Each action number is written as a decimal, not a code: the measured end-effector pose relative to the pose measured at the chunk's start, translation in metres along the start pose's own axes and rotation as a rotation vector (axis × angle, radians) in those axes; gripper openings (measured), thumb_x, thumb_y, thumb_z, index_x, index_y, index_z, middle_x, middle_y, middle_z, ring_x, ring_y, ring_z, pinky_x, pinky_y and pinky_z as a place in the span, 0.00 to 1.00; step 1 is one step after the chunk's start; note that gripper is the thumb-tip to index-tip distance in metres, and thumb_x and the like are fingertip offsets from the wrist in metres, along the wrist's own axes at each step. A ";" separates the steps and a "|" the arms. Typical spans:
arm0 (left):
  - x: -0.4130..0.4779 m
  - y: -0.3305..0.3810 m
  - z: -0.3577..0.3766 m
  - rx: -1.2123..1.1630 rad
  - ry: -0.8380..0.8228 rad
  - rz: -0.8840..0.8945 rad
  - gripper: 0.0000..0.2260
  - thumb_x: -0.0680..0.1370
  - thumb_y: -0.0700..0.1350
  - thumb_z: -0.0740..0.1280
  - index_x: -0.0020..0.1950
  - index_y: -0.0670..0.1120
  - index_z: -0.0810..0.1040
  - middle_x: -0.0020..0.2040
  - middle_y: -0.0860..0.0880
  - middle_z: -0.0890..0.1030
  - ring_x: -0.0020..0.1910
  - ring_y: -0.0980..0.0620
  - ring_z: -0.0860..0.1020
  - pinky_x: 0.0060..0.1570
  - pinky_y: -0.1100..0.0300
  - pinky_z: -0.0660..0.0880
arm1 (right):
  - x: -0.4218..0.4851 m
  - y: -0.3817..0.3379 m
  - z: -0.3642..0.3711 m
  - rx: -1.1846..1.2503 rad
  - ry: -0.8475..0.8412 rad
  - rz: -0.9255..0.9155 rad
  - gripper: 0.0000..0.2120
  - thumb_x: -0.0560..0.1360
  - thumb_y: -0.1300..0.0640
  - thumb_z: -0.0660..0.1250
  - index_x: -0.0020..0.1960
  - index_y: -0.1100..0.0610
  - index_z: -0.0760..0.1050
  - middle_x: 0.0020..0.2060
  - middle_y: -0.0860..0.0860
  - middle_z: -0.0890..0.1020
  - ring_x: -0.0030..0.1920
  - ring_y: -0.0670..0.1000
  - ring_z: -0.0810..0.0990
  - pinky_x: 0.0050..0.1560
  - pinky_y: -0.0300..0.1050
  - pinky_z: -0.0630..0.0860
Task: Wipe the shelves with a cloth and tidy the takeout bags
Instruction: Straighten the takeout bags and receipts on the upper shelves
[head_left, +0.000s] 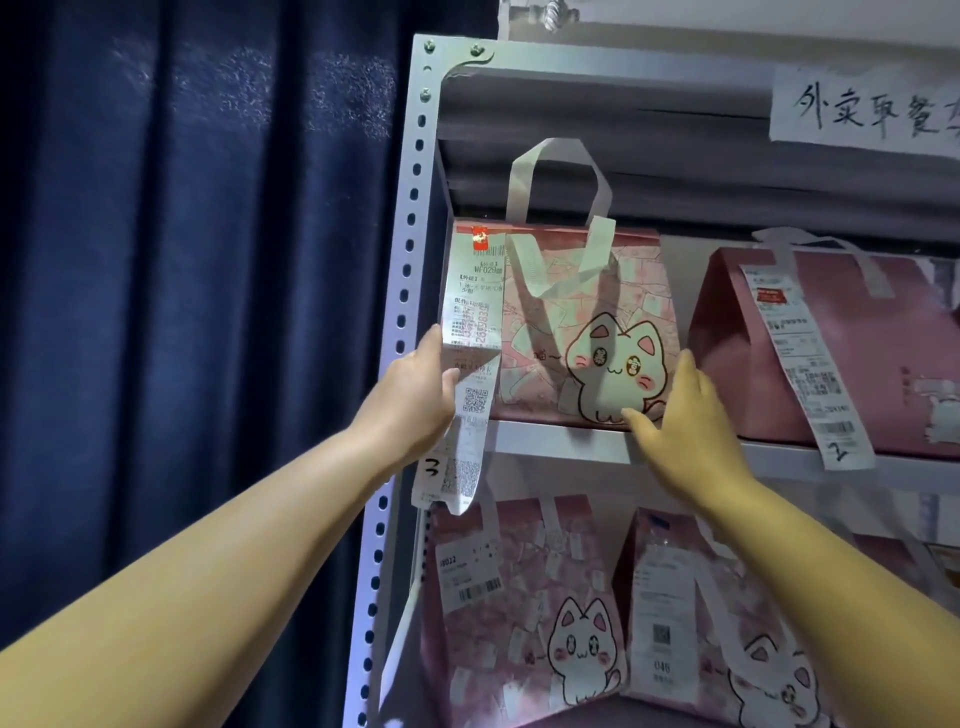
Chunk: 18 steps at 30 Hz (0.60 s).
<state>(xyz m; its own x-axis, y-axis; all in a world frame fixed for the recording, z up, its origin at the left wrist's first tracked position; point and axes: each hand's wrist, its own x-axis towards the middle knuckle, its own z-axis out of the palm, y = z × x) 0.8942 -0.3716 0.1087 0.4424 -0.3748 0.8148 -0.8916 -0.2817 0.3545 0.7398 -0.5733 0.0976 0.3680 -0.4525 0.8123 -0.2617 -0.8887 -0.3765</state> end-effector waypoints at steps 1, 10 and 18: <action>0.000 -0.001 0.000 -0.019 0.002 0.012 0.16 0.80 0.45 0.55 0.69 0.51 0.64 0.59 0.48 0.78 0.48 0.51 0.76 0.42 0.57 0.71 | 0.000 0.003 0.000 0.001 0.011 0.000 0.39 0.75 0.54 0.67 0.75 0.62 0.47 0.72 0.60 0.61 0.71 0.59 0.60 0.69 0.53 0.60; -0.008 -0.007 -0.002 -0.082 0.027 0.072 0.19 0.80 0.43 0.57 0.71 0.53 0.65 0.63 0.52 0.76 0.55 0.56 0.75 0.51 0.63 0.69 | 0.000 0.021 -0.004 0.007 0.085 -0.076 0.35 0.74 0.55 0.68 0.74 0.64 0.56 0.69 0.60 0.67 0.69 0.57 0.63 0.67 0.48 0.61; -0.007 -0.008 -0.006 -0.013 0.104 0.069 0.19 0.79 0.45 0.61 0.70 0.49 0.67 0.64 0.49 0.75 0.55 0.56 0.74 0.52 0.63 0.67 | 0.000 0.016 -0.007 0.024 0.116 -0.097 0.31 0.74 0.56 0.69 0.71 0.64 0.61 0.65 0.59 0.70 0.66 0.57 0.67 0.61 0.45 0.63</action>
<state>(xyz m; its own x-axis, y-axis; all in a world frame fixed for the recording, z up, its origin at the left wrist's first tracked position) 0.8973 -0.3615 0.1032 0.3682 -0.2991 0.8803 -0.9211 -0.2463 0.3015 0.7300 -0.5869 0.0949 0.2842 -0.3543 0.8909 -0.2082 -0.9298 -0.3034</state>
